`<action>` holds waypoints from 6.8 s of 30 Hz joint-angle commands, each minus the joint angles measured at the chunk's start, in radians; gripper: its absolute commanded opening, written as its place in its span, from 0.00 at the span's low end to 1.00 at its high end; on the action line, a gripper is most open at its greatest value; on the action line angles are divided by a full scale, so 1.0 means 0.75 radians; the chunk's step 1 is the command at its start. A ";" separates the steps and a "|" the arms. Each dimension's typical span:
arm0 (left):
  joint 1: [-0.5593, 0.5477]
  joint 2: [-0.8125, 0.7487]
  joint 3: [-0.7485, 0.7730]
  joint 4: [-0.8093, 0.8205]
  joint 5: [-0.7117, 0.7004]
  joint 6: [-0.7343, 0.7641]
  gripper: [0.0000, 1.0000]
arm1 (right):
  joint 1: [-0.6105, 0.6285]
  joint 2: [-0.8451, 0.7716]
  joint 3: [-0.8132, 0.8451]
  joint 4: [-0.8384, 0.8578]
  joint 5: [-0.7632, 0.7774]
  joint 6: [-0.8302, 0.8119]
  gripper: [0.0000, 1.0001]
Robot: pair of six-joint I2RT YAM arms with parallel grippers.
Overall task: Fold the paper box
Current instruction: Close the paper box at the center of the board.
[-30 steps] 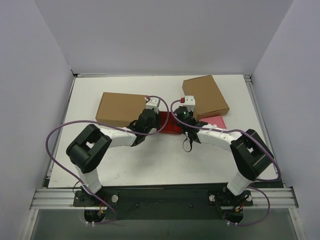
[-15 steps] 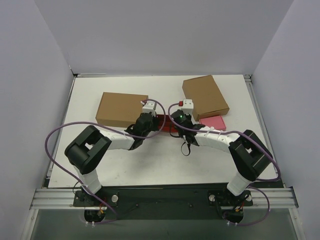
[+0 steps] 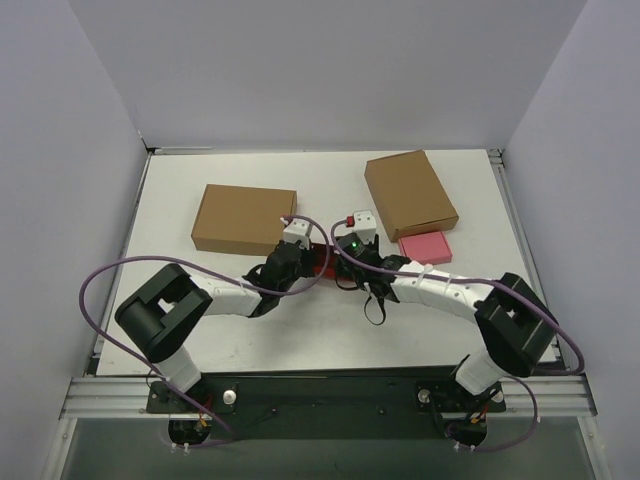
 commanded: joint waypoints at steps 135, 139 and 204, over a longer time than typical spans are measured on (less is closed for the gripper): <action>0.240 0.143 0.427 -0.828 1.027 -0.448 0.39 | -0.526 0.116 0.105 -0.458 -0.757 0.302 0.42; 0.225 0.105 0.454 -0.982 0.906 -0.382 0.39 | -0.526 0.118 0.107 -0.458 -0.753 0.305 0.42; 0.148 0.262 0.513 -0.656 0.974 -0.536 0.33 | -0.538 0.092 0.083 -0.431 -0.769 0.370 0.34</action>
